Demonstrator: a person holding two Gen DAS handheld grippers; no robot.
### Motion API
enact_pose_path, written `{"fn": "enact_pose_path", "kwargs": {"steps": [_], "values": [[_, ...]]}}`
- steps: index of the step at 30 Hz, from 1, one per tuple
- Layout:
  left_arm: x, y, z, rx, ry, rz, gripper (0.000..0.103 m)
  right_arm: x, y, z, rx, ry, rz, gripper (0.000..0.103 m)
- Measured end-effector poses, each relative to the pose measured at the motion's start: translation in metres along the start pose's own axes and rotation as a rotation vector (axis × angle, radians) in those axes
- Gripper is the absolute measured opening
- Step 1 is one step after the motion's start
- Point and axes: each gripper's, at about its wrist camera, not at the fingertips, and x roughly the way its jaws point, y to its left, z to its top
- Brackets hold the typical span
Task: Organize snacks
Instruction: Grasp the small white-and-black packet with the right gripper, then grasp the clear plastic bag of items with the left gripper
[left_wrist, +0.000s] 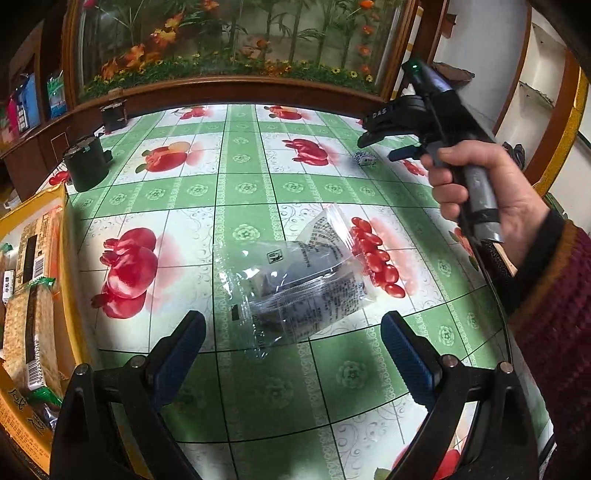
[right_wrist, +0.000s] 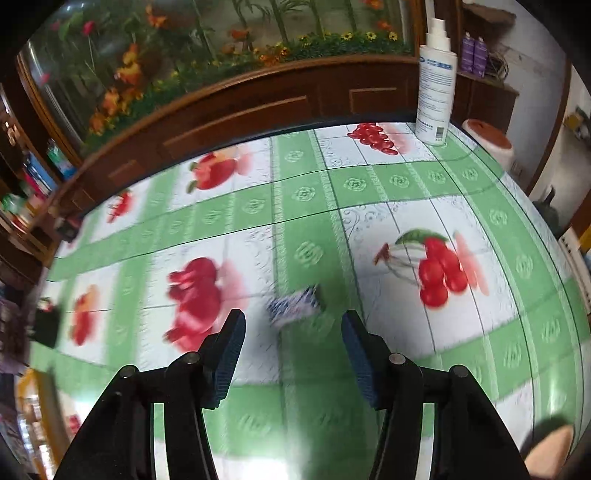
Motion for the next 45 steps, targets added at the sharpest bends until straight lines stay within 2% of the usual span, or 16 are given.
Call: {"fn": "enact_pose_path", "kwargs": {"steps": [4,6,8,10,13,15,18,25,27,30,34,39,41,42,45], "values": [[-0.001,0.000,0.000,-0.003,0.005,-0.006,0.095,0.015,0.000,0.006,-0.053,0.010,-0.002,0.056],[0.000,0.000,0.000,-0.003,0.010,-0.010,0.095,0.021,0.004,0.004,-0.085,0.023,-0.038,0.056],[0.001,-0.001,0.000,-0.001,0.013,-0.006,0.095,0.027,0.006,0.001,-0.107,0.037,-0.058,0.044],[0.002,-0.001,0.000,-0.003,0.011,-0.005,0.095,0.026,0.009,-0.001,-0.131,0.024,-0.084,0.037],[0.001,-0.001,0.000,-0.006,0.006,-0.008,0.095,0.020,0.009,-0.007,-0.116,0.025,-0.070,0.037],[0.000,0.000,0.001,-0.009,-0.002,-0.008,0.095,0.014,0.010,-0.018,-0.102,0.033,-0.025,0.037],[0.000,0.001,0.001,-0.008,-0.005,-0.005,0.095,0.001,0.025,-0.045,-0.147,0.037,0.010,0.037],[0.003,-0.002,0.002,0.016,0.006,0.026,0.095,-0.044,0.073,-0.131,-0.320,0.084,0.156,0.037],[0.004,-0.004,0.001,0.025,0.010,0.026,0.095,-0.054,0.078,-0.150,-0.342,0.091,0.169,0.037],[0.007,-0.010,0.000,0.062,0.017,0.037,0.095,-0.065,0.066,-0.170,-0.284,0.104,0.248,0.037],[0.014,-0.019,-0.004,0.124,0.018,0.096,0.095,-0.082,0.026,-0.186,-0.078,0.044,0.197,0.037],[0.021,-0.018,-0.006,0.126,0.001,0.136,0.095,-0.095,0.004,-0.196,0.010,0.013,0.197,0.037],[0.023,-0.013,-0.004,0.107,0.009,0.141,0.088,-0.096,0.006,-0.198,-0.001,0.007,0.195,0.037],[0.022,-0.010,-0.003,0.088,0.001,0.150,0.075,-0.095,0.009,-0.198,-0.013,0.007,0.190,0.037],[0.019,-0.007,-0.002,0.070,-0.015,0.135,0.071,-0.096,0.011,-0.198,-0.039,0.005,0.192,0.037]]}}
